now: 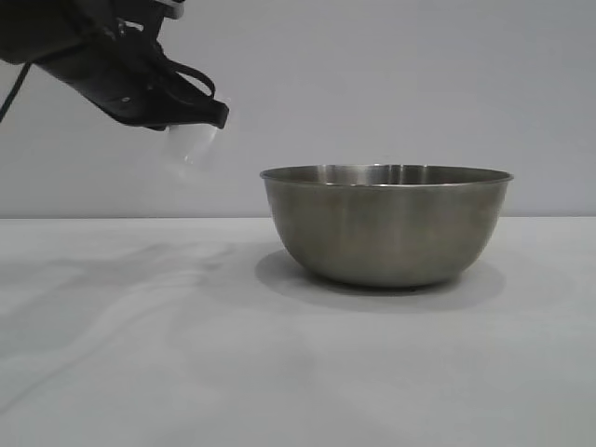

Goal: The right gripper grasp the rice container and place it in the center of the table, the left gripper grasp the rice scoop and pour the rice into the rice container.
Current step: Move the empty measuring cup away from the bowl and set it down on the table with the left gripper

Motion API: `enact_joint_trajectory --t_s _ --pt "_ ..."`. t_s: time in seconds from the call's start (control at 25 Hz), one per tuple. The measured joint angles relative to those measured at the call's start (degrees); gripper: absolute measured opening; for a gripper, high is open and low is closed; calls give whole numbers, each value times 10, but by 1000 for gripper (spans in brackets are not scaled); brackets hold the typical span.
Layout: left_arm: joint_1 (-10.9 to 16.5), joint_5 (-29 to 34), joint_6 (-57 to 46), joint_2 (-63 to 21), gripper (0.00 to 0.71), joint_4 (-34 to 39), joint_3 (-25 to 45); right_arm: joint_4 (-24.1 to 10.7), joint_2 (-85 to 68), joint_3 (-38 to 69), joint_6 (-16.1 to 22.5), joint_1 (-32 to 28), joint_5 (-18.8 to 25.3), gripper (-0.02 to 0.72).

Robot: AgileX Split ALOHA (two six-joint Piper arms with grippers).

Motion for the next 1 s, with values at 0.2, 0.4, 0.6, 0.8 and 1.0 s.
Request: enact_joint_trajectory --t_s 0.2,0.4,0.6,0.8,1.0 --pt "0 -70 -45 51 0 34 18 0 0 0 0 0 0 545" --pt "0 -81 -75 98 0 78 25 0 0 0 0 0 0 545" --pt "0 -83 -91 109 0 79 25 0 0 0 0 0 0 545" --pt "0 -84 -92 109 0 79 25 0 0 0 0 0 0 545" --pt "0 -84 -106 109 48 79 25 0 0 0 0 0 0 545"
